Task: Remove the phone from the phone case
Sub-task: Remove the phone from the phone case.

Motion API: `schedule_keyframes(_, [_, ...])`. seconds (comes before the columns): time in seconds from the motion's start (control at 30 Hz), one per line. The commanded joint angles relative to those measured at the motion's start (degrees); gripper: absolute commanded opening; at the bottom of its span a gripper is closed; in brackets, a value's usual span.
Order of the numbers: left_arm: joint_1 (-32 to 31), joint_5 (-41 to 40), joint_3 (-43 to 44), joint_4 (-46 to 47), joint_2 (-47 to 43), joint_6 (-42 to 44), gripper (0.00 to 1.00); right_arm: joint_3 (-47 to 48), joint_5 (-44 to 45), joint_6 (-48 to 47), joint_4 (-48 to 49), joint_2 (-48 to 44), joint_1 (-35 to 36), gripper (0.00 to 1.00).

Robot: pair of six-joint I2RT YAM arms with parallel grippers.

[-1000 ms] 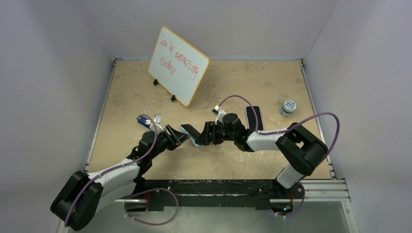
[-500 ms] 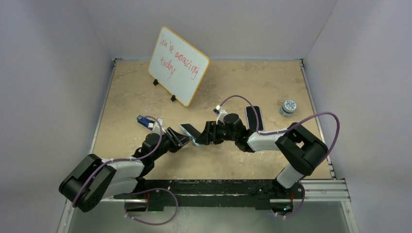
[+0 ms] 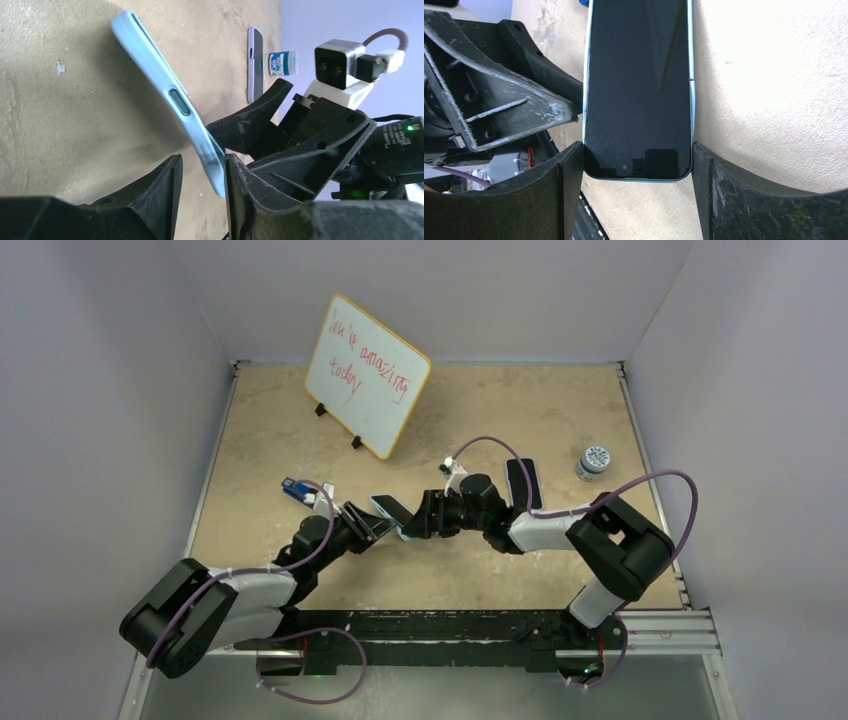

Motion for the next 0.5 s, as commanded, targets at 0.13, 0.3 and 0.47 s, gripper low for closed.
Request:
schedule_keyframes(0.13, [-1.4, -1.0, 0.9, 5.7, 4.7, 0.2, 0.36, 0.4, -2.1, 0.9, 4.5, -0.6, 0.4, 0.0])
schedule_keyframes(0.3, [-1.6, -1.9, -0.4, 4.9, 5.9, 0.7, 0.32, -0.5, -3.5, 1.6, 4.7, -1.1, 0.4, 0.0])
schedule_keyframes(0.47, [-1.8, -4.2, -2.4, 2.6, 5.7, 0.9, 0.26, -0.9, -3.9, 2.2, 5.2, -1.2, 0.4, 0.0])
